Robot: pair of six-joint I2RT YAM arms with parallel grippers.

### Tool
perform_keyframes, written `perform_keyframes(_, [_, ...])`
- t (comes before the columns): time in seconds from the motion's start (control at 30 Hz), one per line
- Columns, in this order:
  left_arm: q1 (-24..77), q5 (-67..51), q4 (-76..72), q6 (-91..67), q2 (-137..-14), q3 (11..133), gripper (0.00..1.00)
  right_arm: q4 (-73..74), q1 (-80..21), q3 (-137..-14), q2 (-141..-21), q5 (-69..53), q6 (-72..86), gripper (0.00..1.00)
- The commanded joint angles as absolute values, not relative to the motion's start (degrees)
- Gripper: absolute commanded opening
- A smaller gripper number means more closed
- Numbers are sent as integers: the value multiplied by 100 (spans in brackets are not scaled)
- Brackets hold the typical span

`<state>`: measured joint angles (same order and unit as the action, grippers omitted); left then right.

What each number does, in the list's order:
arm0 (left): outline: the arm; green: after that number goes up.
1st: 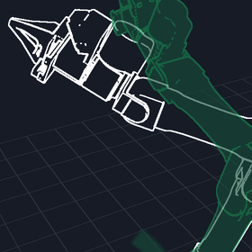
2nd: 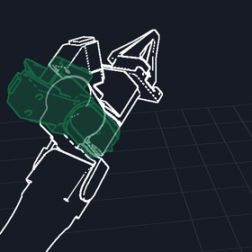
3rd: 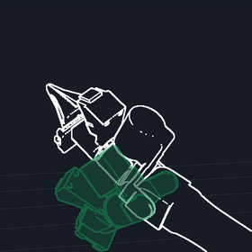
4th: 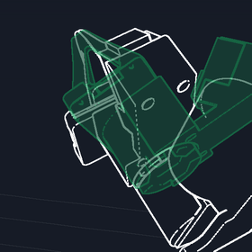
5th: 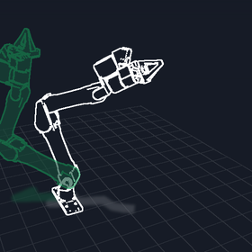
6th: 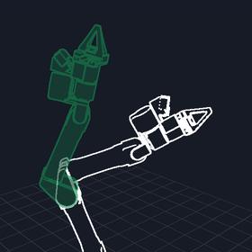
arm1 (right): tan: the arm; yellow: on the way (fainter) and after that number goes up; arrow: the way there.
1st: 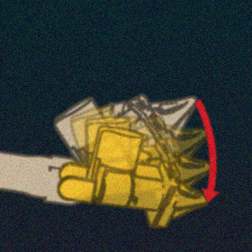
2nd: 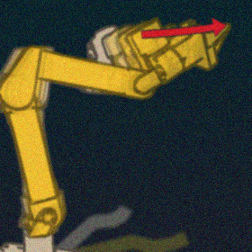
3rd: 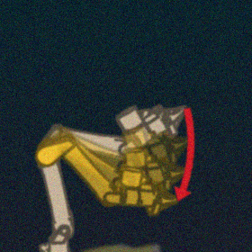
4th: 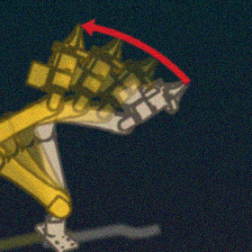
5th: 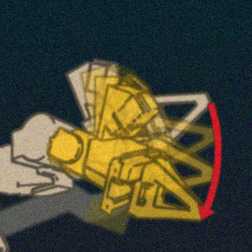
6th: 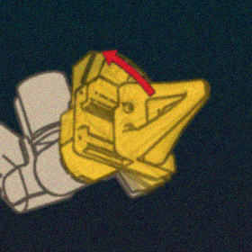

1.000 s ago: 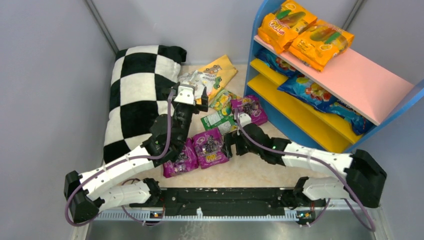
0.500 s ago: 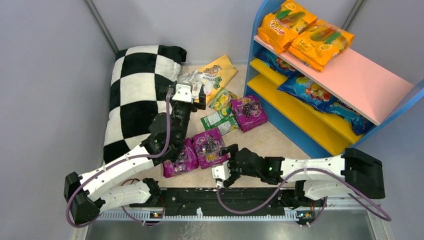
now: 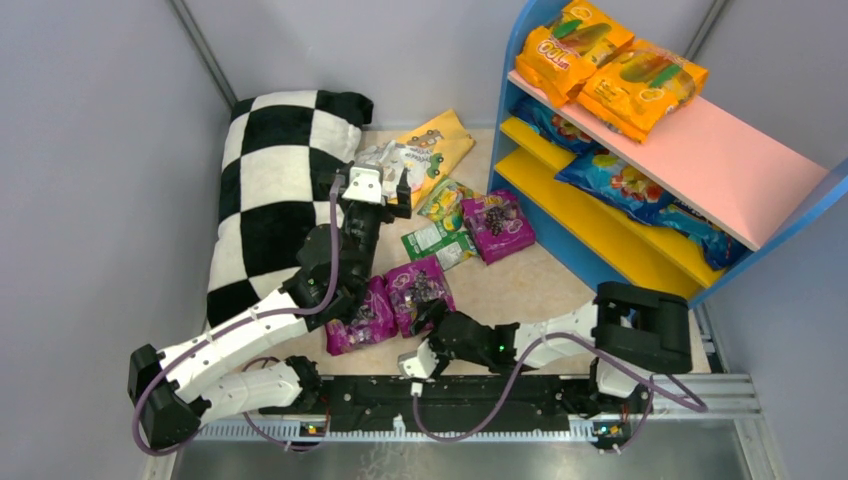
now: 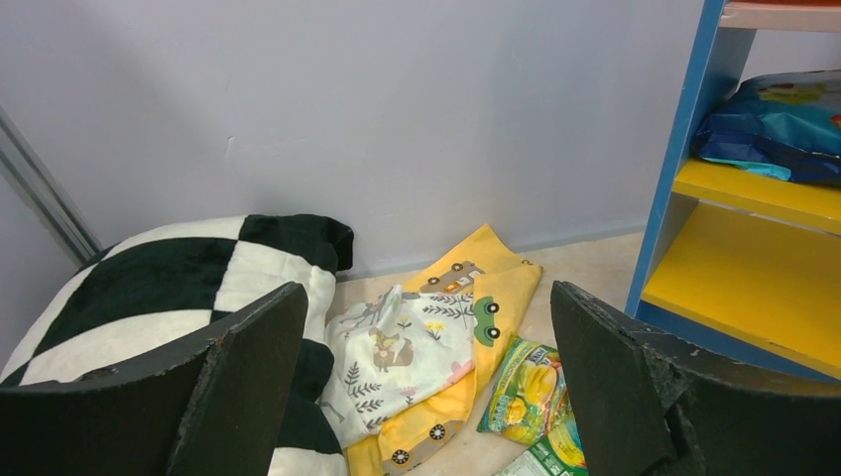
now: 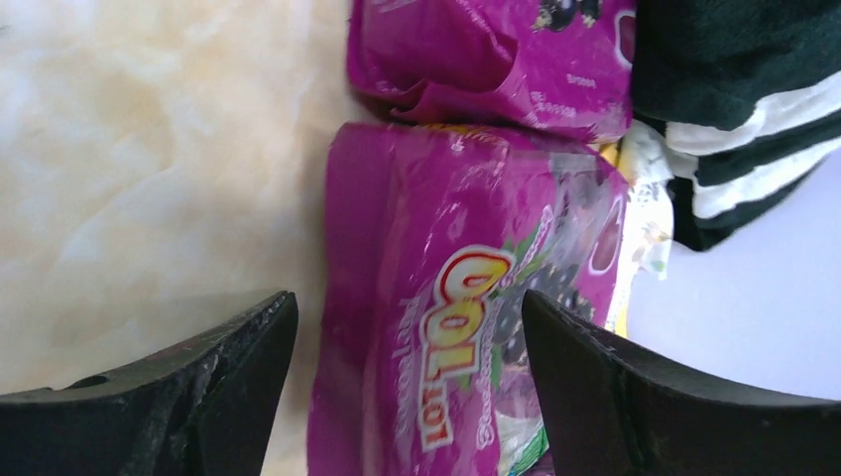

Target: Place and organize the candy bags onto the shelf

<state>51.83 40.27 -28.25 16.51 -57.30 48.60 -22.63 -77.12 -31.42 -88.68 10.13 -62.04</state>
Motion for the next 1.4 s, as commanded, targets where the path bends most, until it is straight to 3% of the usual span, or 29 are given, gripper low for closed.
perform_keyframes(0.0, [5159, 3970, -2975, 1556, -5714, 5079, 99, -3677, -7898, -3376, -9503, 2081, -6520, 80])
perform_keyframes(0.27, [5142, 3955, -2953, 1529, -5712, 5088, 99, -5063, -8054, -2978, -9722, 2535, -6496, 45])
perform_keyframes(0.47, [5134, 3921, -2911, 1489, -5718, 5098, 99, -5308, -8113, -2864, -9336, 2863, -6206, 26])
perform_keyframes(0.6, [5128, 3920, -2894, 1478, -5728, 5106, 99, -4700, -8117, -2988, -8908, 2879, -5767, 14])
perform_keyframes(0.77, [5124, 3911, -2866, 1446, -5713, 5124, 99, -3998, -8077, -3213, -8294, 3256, -5293, 11])
perform_keyframes(0.83, [5124, 3902, -2851, 1429, -5708, 5130, 99, -3767, -8040, -3201, -7935, 3265, -5094, 0])
perform_keyframes(1.13, [5115, 3925, -2819, 1406, -5671, 5142, 99, -2589, -7658, -3344, -6187, 3513, -4425, 0])
perform_keyframes(1.37, [5115, 3929, -2813, 1389, -5672, 5153, 99, -1113, -6790, -4139, -5728, 4160, -4808, 0])
